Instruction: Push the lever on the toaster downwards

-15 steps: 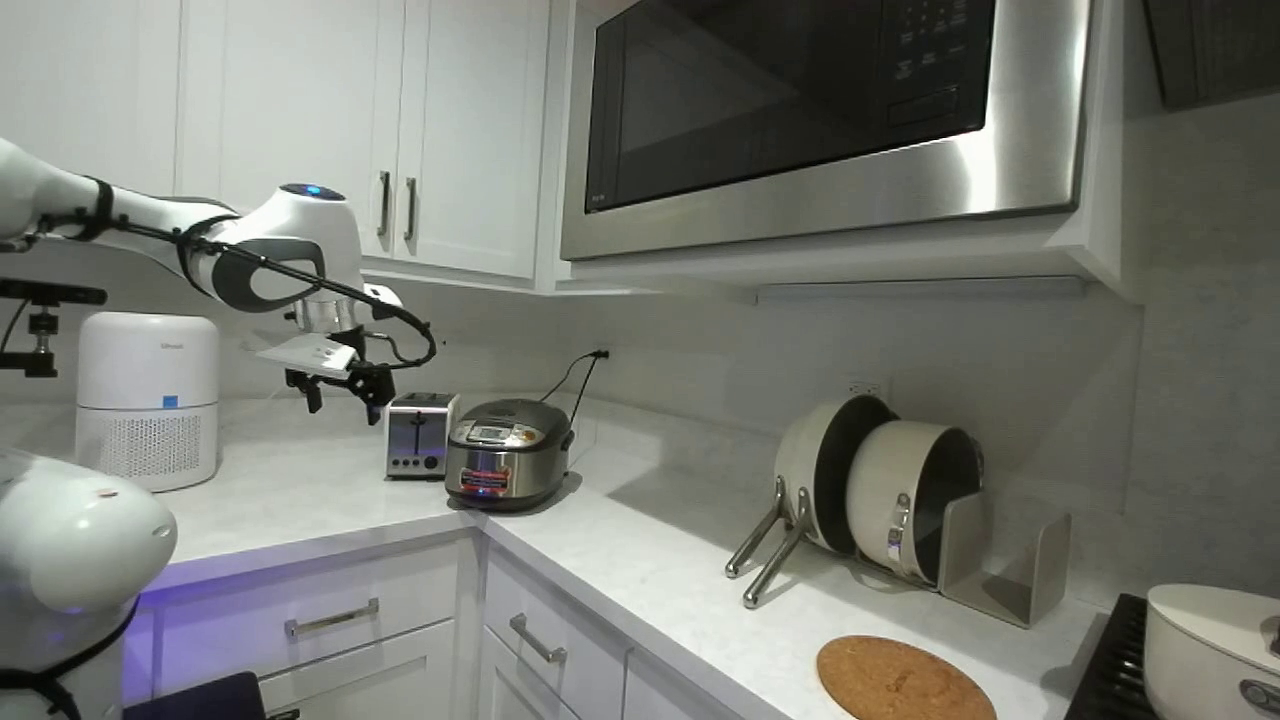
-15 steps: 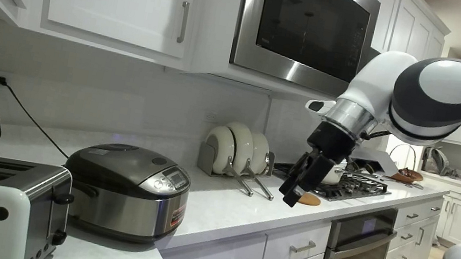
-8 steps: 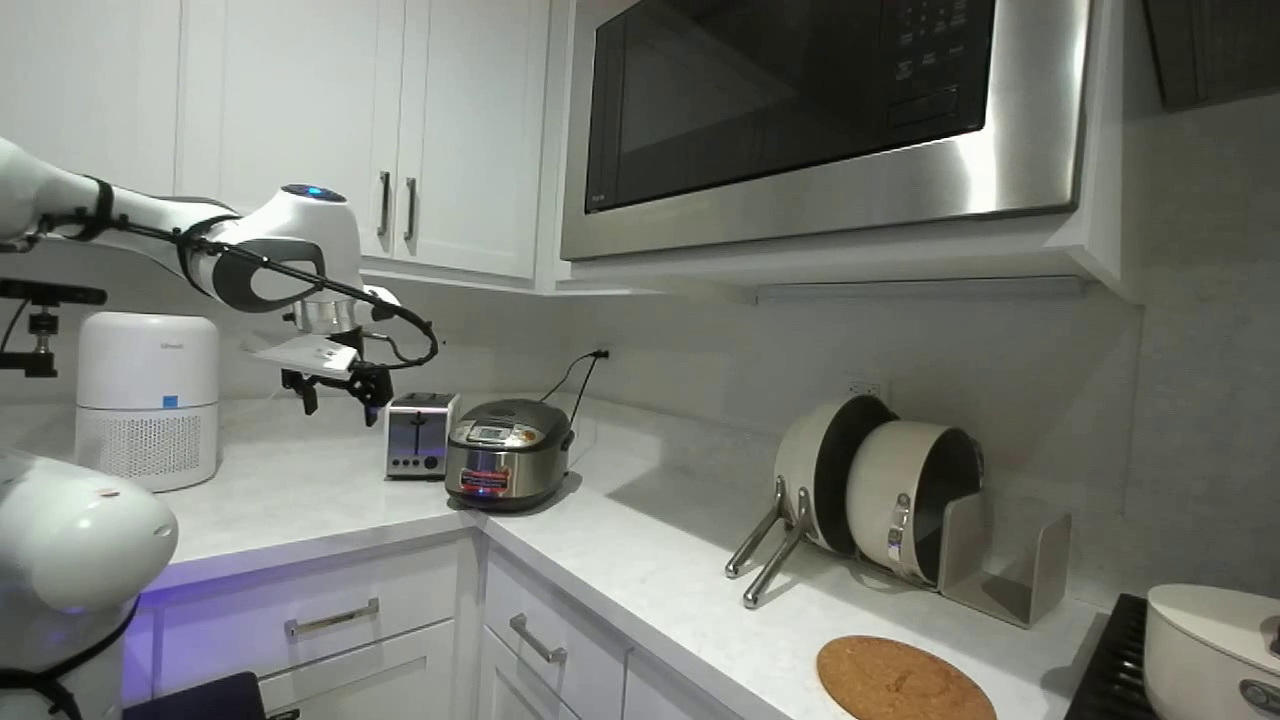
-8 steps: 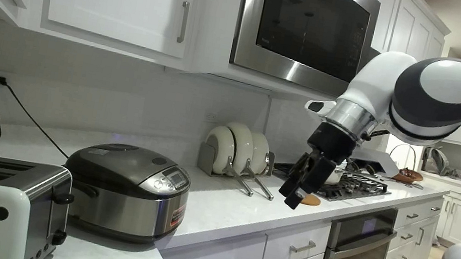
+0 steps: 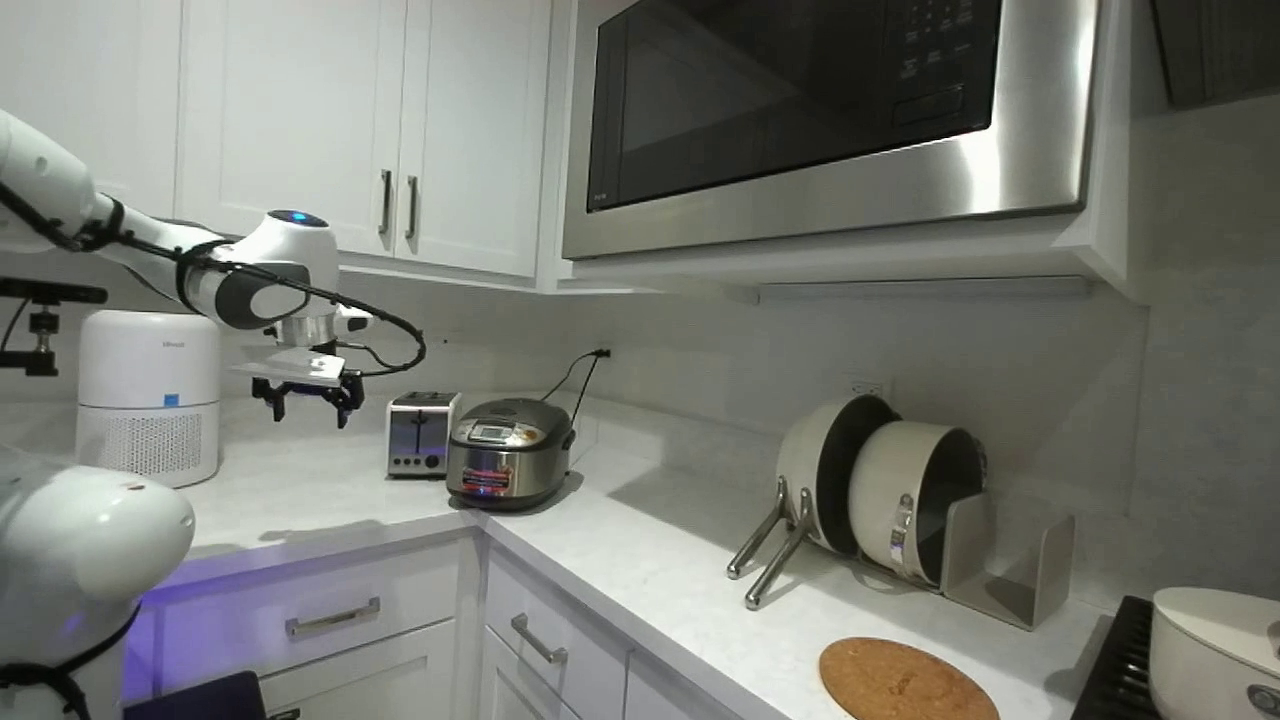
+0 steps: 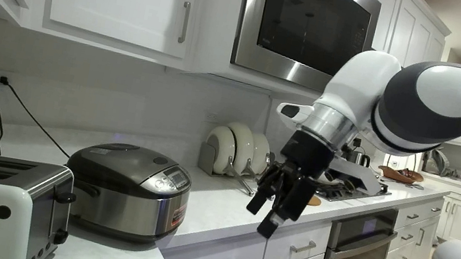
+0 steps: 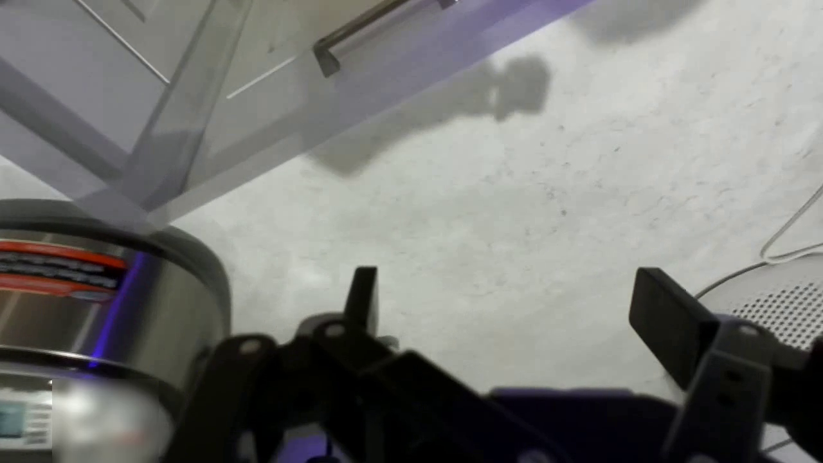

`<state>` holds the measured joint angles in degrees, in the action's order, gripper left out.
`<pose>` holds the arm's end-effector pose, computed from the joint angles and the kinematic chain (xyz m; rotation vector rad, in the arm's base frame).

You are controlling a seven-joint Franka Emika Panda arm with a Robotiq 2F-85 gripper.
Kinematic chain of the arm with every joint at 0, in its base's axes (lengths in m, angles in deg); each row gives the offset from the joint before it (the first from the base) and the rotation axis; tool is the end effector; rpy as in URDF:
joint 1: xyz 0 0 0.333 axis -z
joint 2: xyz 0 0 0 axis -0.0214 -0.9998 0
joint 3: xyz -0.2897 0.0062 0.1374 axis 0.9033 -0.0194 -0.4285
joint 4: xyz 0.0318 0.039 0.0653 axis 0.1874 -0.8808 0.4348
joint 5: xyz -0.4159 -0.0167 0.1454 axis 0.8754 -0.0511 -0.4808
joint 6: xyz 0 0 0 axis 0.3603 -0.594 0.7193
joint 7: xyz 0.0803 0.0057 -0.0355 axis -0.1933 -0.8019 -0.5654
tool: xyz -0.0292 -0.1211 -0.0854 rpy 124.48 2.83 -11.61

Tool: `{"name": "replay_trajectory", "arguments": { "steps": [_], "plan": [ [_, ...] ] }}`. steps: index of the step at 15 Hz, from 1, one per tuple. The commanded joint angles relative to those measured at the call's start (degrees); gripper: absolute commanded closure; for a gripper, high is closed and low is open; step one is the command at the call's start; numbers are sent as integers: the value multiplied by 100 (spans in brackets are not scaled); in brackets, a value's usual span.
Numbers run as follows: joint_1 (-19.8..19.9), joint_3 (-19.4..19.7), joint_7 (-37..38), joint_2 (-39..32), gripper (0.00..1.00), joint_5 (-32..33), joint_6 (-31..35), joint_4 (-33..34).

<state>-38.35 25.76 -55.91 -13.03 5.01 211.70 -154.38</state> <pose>0.2795 0.2590 0.4504 -2.4174 -1.3845 -0.5428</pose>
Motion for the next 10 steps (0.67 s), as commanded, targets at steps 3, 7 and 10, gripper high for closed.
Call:
{"name": "replay_trajectory", "arguments": {
  "steps": [3, 7, 10],
  "plan": [
    [-635, -212, 70, -1114, 0, -37, 112, 673],
    [-827, -351, 198, -1829, 0, -134, 498, 1237],
    [-872, -573, 463, -2469, 0, -126, 1194, 1575]
  ]
}}
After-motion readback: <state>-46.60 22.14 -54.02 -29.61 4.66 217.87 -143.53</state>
